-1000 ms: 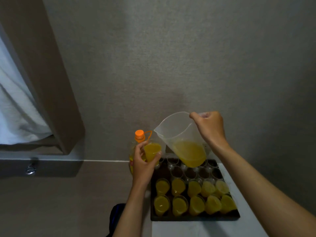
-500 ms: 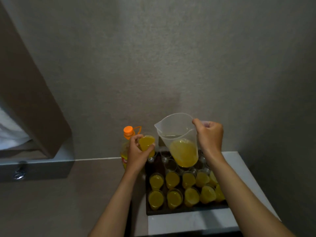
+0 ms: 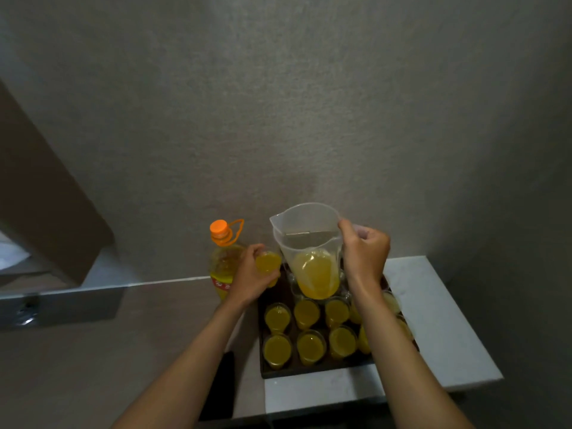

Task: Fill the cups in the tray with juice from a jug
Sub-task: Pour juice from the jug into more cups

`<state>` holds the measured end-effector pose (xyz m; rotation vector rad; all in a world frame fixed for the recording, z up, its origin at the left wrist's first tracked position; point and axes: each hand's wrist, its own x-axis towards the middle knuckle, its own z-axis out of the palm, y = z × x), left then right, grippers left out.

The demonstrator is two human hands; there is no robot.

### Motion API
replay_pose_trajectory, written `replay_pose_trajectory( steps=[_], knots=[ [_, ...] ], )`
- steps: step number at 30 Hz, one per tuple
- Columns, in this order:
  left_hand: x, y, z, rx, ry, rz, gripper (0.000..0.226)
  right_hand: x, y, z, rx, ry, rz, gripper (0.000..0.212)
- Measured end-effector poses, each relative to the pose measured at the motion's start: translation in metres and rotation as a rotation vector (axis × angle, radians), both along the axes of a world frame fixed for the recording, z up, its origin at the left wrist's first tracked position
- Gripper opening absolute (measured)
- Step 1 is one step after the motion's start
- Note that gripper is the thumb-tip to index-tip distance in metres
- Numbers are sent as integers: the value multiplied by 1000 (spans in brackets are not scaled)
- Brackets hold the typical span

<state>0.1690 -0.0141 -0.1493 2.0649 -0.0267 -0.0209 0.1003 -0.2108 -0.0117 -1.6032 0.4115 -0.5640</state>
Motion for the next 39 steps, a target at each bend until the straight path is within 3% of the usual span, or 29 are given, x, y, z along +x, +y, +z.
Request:
replay_pose_trajectory(
  steps=[9,15,18,25,34,39],
  knots=[
    [23,1,-28,354,98,-171,61,-9,-6,-14,1,-11,-50,49],
    [26,-4,-38,472,132,-233,57,-13,-13,-23,11,-10,-79,51],
    [31,-6,-47,521,176,-242,78,-16,-17,-25,-11,0,-100,49],
    [42,-17,-73,570,227,-214,109,-20,-23,-26,-69,18,-118,50],
    [41,-22,-92,570,211,-110,91,-21,-30,-28,-65,10,-144,52],
    [38,-27,-90,617,230,-123,109,-24,-32,-30,-65,22,-153,53]
  ],
)
